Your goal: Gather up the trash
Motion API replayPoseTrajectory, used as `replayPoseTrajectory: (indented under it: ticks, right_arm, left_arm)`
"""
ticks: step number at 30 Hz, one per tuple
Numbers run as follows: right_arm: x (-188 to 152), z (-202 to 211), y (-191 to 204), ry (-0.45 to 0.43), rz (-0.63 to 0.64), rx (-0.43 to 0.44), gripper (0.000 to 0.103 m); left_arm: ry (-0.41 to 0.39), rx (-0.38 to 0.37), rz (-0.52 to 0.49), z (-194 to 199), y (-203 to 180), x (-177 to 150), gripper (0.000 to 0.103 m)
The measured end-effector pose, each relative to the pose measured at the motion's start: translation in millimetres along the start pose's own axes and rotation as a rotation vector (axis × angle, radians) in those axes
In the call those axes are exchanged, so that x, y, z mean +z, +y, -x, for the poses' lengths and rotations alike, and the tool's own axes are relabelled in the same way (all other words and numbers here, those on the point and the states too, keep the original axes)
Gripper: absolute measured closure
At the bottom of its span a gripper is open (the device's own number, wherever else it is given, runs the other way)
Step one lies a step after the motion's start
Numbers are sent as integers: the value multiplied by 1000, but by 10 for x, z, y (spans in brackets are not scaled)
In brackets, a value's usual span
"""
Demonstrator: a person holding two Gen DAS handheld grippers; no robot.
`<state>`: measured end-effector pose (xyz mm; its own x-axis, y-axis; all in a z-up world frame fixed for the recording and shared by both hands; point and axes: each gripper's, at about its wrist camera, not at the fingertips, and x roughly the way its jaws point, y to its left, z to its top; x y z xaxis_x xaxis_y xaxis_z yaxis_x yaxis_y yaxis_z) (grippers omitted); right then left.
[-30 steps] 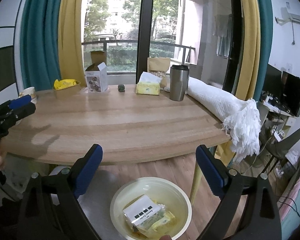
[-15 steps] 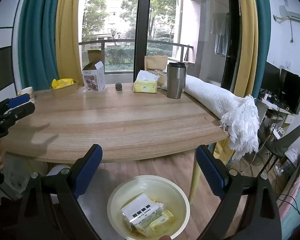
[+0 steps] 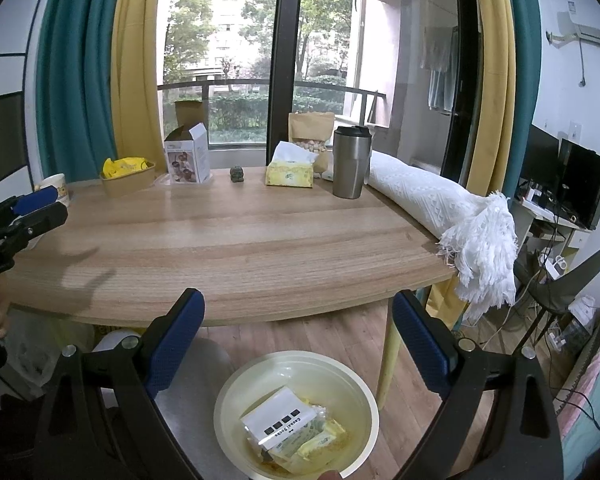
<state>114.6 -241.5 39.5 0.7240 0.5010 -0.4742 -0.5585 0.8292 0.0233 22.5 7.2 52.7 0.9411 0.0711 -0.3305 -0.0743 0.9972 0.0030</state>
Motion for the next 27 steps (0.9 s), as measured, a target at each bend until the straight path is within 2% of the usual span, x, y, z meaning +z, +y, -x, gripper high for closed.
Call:
replayPoseTrajectory:
  ticks: [27]
  right_arm:
    - [5, -4, -4, 7, 22, 5, 8]
  left_arm:
    - [-5, -3, -5, 34, -55, 32, 23]
